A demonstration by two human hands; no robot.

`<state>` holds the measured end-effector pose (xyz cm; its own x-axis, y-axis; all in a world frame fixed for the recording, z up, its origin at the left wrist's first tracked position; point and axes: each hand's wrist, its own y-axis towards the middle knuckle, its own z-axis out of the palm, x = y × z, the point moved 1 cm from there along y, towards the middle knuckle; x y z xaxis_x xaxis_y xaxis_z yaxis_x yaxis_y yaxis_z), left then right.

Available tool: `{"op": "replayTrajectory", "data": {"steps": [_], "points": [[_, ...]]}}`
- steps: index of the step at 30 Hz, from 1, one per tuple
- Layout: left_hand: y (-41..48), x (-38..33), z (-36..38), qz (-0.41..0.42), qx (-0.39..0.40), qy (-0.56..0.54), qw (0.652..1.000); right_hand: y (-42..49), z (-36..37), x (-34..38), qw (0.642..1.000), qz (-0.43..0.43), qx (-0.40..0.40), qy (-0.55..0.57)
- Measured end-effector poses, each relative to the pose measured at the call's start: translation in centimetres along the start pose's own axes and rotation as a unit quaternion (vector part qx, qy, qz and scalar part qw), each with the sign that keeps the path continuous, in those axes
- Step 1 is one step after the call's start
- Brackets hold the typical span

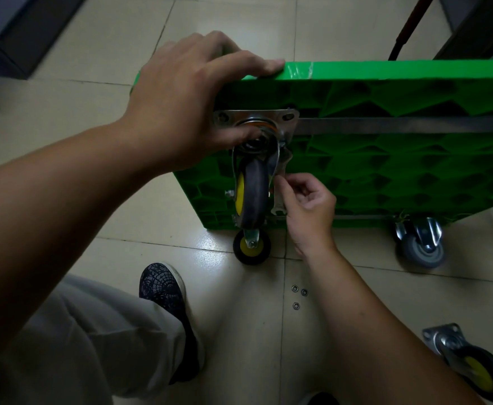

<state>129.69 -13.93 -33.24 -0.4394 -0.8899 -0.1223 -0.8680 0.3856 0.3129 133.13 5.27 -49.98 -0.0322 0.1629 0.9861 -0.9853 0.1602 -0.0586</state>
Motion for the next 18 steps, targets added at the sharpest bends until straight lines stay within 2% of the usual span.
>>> {"op": "replayTrajectory", "data": {"steps": [3, 6, 10, 12, 14, 16, 18], "points": [[0.0, 0.0, 0.0, -0.001, -0.002, 0.001, 1.000, -0.3, 0.9, -0.1, 0.998, 0.023, -0.040, 0.036], [0.0, -0.1, -0.1, -0.002, -0.004, -0.001, 1.000, -1.0, 2.5, -0.3, 0.987, 0.067, -0.088, 0.118], [0.0, -0.1, -0.1, -0.005, -0.003, -0.003, 1.000, -1.3, 2.5, -0.1, 0.985, 0.084, -0.080, 0.127], [0.0, -0.1, -0.1, -0.006, -0.003, -0.005, 1.000, -0.7, 0.8, 1.0, 0.996, 0.055, -0.058, 0.042], [0.1, -0.1, -0.1, -0.005, -0.002, -0.007, 1.000, 0.5, -1.4, 3.2, 0.995, 0.000, -0.028, -0.098], [0.1, 0.0, -0.1, -0.003, -0.002, -0.010, 1.000, 2.0, -2.9, 6.3, 0.968, -0.034, 0.001, -0.250], [0.2, 0.0, -0.1, 0.000, -0.002, -0.012, 1.000, 3.0, -3.2, 9.5, 0.918, -0.061, 0.029, -0.390]]}}
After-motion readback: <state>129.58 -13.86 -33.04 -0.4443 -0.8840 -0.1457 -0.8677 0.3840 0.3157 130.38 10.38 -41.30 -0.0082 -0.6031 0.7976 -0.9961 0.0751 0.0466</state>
